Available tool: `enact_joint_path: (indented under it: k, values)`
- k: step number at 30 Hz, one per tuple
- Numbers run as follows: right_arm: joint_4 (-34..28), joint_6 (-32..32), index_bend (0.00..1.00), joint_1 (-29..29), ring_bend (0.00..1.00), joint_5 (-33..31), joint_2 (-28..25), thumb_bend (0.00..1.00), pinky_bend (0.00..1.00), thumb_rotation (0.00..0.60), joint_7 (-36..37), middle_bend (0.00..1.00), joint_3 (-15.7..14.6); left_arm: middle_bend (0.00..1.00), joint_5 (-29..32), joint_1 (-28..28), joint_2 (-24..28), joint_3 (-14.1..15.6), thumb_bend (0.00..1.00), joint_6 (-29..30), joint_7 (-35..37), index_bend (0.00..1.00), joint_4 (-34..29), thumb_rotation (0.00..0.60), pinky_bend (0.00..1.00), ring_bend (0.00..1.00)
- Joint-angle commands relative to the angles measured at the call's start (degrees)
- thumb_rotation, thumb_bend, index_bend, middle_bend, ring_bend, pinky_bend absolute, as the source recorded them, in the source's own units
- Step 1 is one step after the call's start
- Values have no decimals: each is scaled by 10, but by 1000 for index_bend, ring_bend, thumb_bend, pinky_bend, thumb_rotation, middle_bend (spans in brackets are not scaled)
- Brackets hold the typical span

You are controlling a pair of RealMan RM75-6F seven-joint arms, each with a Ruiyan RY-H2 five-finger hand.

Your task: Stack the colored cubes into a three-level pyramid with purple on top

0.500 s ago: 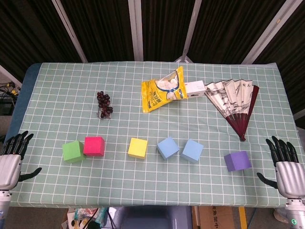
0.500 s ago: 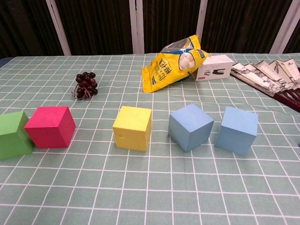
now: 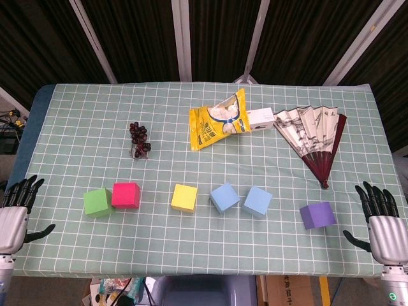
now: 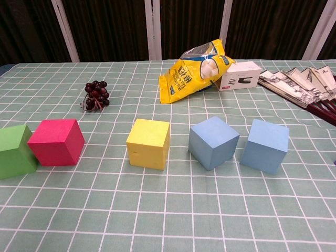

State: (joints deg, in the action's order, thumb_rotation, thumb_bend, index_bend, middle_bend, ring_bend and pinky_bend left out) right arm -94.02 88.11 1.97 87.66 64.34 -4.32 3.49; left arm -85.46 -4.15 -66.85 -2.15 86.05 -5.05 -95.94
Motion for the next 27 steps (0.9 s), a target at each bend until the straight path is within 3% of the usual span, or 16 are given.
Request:
enact_joint_path:
  k: [1, 14, 21, 27]
  values:
    - [0, -2, 0, 1, 0, -2, 1, 143, 0, 600, -1, 0, 1, 0, 2, -1, 0, 0, 0, -3, 0, 0, 0, 600, 0, 0]
    - [0, -11, 0, 4, 0, -16, 0, 143, 0, 600, 7, 0, 6, 0, 15, -19, 8, -11, 6, -28, -21, 0, -35, 600, 0, 0]
    - [0, -14, 0, 7, 0, -13, 1, 143, 0, 600, 10, 0, 5, 6, 38, -60, 7, -31, 23, -74, -109, 0, -96, 600, 0, 0]
    - [2, -28, 0, 13, 0, -27, 6, 144, 0, 600, 12, 0, 9, 121, 98, -113, -15, -62, 63, -127, -206, 0, -151, 600, 0, 0]
